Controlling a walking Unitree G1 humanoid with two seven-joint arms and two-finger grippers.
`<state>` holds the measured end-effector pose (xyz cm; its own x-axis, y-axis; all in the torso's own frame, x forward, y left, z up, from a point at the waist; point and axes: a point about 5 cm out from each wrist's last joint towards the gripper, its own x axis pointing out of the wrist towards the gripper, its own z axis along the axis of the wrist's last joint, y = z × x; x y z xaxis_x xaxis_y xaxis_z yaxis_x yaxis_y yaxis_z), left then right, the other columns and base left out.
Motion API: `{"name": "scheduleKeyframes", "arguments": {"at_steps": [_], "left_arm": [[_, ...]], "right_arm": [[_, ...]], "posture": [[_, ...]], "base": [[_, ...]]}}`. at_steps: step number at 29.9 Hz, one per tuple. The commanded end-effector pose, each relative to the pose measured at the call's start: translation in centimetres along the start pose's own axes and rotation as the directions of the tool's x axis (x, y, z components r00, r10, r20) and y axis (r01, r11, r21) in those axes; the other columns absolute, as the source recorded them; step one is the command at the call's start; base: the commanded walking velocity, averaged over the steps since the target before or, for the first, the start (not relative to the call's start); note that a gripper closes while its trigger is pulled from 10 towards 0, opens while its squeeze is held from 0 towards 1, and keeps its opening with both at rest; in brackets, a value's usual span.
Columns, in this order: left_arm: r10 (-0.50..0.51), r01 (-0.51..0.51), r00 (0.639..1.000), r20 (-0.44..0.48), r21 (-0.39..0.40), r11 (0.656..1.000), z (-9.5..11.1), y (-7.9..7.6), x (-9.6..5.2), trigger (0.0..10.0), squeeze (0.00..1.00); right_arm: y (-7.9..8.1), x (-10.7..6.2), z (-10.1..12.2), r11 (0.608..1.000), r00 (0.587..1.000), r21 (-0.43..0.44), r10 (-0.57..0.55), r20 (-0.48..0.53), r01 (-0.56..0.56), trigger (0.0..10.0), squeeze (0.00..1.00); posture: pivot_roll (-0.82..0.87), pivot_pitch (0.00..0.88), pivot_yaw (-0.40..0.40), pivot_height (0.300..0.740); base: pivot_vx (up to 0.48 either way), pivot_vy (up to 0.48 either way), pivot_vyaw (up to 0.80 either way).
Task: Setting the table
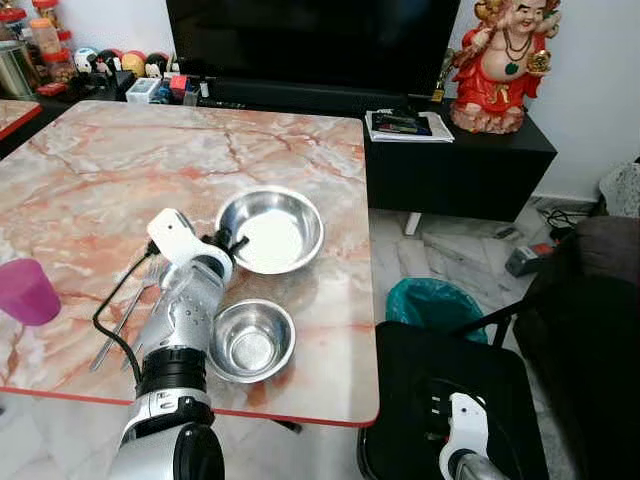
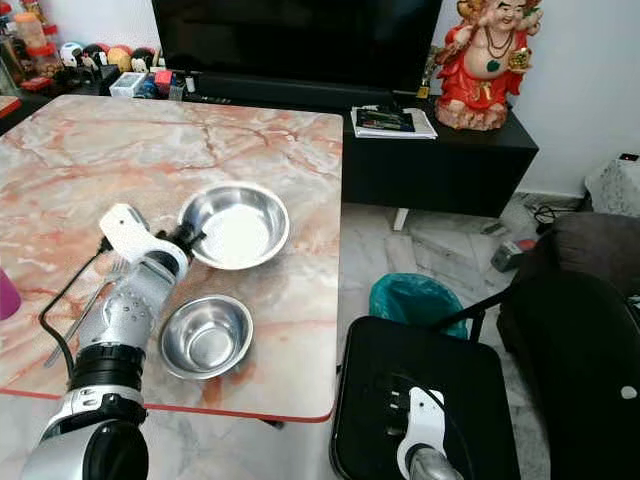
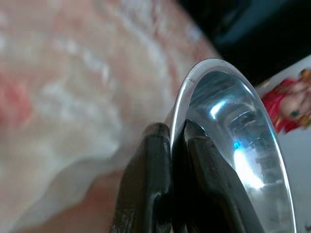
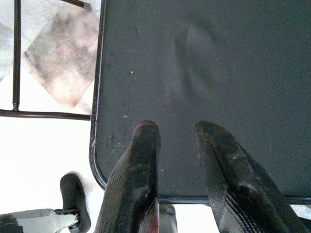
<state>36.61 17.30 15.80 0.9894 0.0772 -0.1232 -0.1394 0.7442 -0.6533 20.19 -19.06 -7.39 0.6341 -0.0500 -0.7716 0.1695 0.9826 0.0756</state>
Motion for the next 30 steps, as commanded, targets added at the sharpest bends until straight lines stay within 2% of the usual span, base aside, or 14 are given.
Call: {"name": "scheduleKeyframes", "arguments": {"at_steps": [1, 2, 3, 8, 11, 12, 13, 14, 17, 18, 20, 24, 30], "left_arm": [[-0.057, 0.057, 0.998, 0.018, -0.006, 0.998, 0.2, -1.2, -0.1, 9.3, 0.0], [-0.057, 0.057, 0.998, 0.018, -0.006, 0.998, 0.2, -1.2, -0.1, 9.3, 0.0], [-0.064, 0.064, 0.998, 0.012, -0.004, 0.998, 0.0, -1.3, -0.1, 0.0, 0.0], [-0.07, 0.073, 0.996, 0.063, -0.046, 0.996, -0.4, -1.9, -0.3, 0.0, 0.0], [-0.092, 0.093, 0.989, 0.113, 0.0, 0.996, 0.1, -2.5, -0.3, 0.0, 0.0], [-0.109, 0.108, 0.986, 0.128, 0.016, 0.994, 0.2, -2.8, -0.4, 2.7, 0.0], [-0.124, 0.121, 0.982, 0.145, 0.032, 0.992, 0.3, -3.1, -0.4, 6.7, 0.0], [-0.148, 0.139, 0.975, 0.168, 0.064, 0.988, 0.4, -3.6, -0.5, 10.0, 0.0], [-0.183, 0.157, 0.961, 0.205, 0.136, 0.978, 0.2, -4.5, -0.9, 10.0, 0.0], [-0.184, 0.159, 0.961, 0.205, 0.134, 0.978, 0.0, -4.5, -0.9, 10.0, 0.0], [-0.188, 0.151, 0.96, 0.206, 0.182, 0.972, 0.1, -4.8, -0.9, 10.0, 0.0], [-0.215, 0.173, 0.948, 0.234, 0.187, 0.967, 1.0, -5.4, -1.0, 10.0, 0.0], [-0.245, 0.182, 0.924, 0.294, 0.224, 0.957, 2.4, -5.5, -0.7, 10.0, 0.0]], "right_arm": [[-0.2, 0.0, -0.1, 1.0, 1.0, -0.005, -0.002, -0.006, 0.002, 10.0, 0.0], [-0.2, 0.0, -0.1, 1.0, 1.0, -0.005, -0.002, -0.006, 0.002, 10.0, 0.0], [-0.2, 0.0, -0.1, 1.0, 1.0, -0.006, -0.003, -0.006, 0.003, 10.0, 0.0], [-1.0, -0.1, 0.0, 1.0, 1.0, -0.02, -0.021, -0.005, 0.021, 10.0, 0.0], [-1.6, -0.2, 0.1, 0.999, 0.999, -0.031, -0.038, -0.003, 0.038, 10.0, 0.0], [-1.8, -0.2, 0.1, 0.999, 0.999, -0.032, -0.043, -0.002, 0.042, 10.0, 0.0], [-2.1, -0.3, 0.1, 0.998, 0.999, -0.033, -0.049, -0.002, 0.049, 10.0, 0.0], [-2.4, -0.3, 0.1, 0.998, 0.998, -0.032, -0.057, 0.0, 0.057, 10.0, 0.0], [-3.2, -0.5, -0.3, 0.996, 0.996, -0.007, -0.091, 0.004, 0.091, 10.0, 0.0], [-3.2, -0.6, -0.4, 0.996, 0.996, -0.004, -0.094, 0.003, 0.094, 10.0, 0.0], [-3.5, -0.7, -0.6, 0.993, 0.993, 0.018, -0.114, -0.002, 0.114, 10.0, 0.0], [-3.5, -0.7, -0.8, 0.992, 0.993, 0.042, -0.119, -0.007, 0.119, 10.0, 0.0], [-2.8, -0.3, 0.1, 0.997, 0.997, -0.017, -0.08, -0.014, 0.08, 10.0, 0.0]], "posture": [[0.04, 0.0, -0.058, 0.728], [0.04, 0.0, -0.058, 0.728], [0.04, 0.0, -0.06, 0.728], [0.01, 0.0, -0.074, 0.728], [-0.01, 0.0, -0.088, 0.728], [-0.02, 0.0, -0.089, 0.728], [-0.03, 0.0, -0.088, 0.728], [-0.03, 0.0, -0.083, 0.728], [-0.06, 0.0, -0.04, 0.728], [-0.06, 0.0, -0.04, 0.728], [-0.06, 0.0, -0.015, 0.728], [-0.07, 0.0, -0.01, 0.728], [-0.1, 0.0, -0.043, 0.728]], "base": [[0.0, 0.0, 0.0], [0.0, 0.0, 0.0], [0.0, 0.0, 0.0], [0.0, 0.0, 0.0], [0.0, 0.0, 0.0], [0.0, 0.0, 0.0], [0.0, 0.0, 0.0], [0.0, 0.0, 0.0], [0.0, 0.0, 0.0], [0.0, 0.0, 0.0], [0.0, 0.0, 0.0], [0.0, 0.083, 0.0], [0.0, 0.318, 0.0]]}}
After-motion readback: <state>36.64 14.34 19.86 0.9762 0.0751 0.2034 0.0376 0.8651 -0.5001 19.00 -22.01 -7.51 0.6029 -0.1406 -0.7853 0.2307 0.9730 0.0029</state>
